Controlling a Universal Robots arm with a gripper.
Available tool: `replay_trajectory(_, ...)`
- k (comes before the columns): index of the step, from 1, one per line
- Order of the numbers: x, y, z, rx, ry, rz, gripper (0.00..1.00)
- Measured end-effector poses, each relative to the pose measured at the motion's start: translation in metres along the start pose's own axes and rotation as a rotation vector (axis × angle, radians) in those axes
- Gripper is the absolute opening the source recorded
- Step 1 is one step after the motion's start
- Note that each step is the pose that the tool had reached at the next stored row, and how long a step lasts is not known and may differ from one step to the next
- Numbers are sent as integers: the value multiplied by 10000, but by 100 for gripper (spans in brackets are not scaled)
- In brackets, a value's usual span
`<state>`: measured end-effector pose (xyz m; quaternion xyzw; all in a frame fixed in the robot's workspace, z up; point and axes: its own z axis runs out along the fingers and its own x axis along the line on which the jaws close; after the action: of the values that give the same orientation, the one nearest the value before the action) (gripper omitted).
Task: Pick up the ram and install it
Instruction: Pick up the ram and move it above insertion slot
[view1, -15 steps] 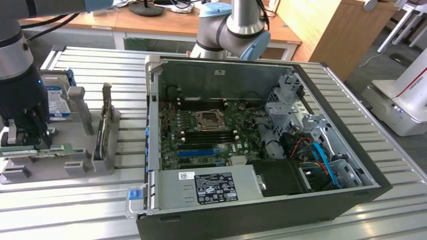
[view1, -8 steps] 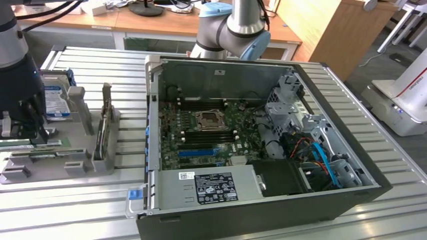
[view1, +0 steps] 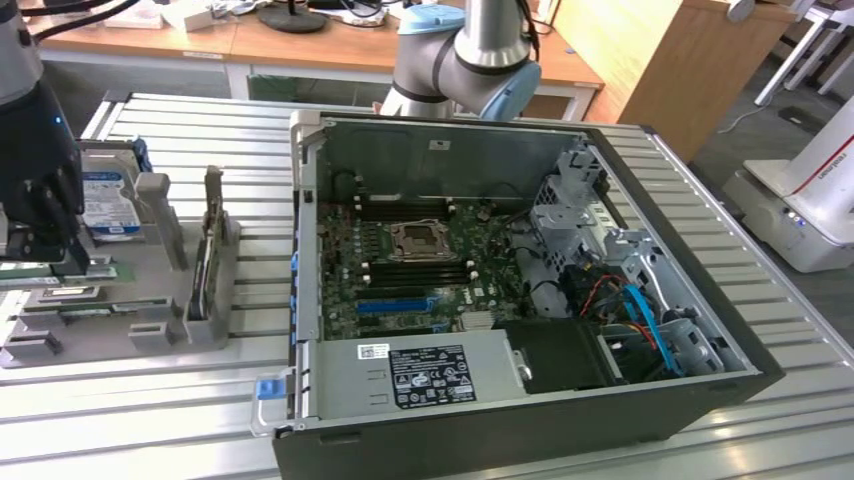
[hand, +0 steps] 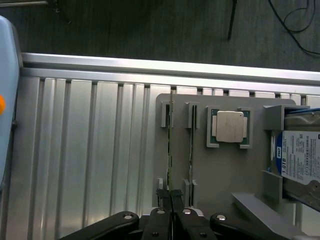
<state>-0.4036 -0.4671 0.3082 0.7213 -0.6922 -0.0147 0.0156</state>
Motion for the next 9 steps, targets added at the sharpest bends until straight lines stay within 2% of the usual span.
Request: replay_trajectory(9, 0, 9, -220, 0, 0, 0, 12)
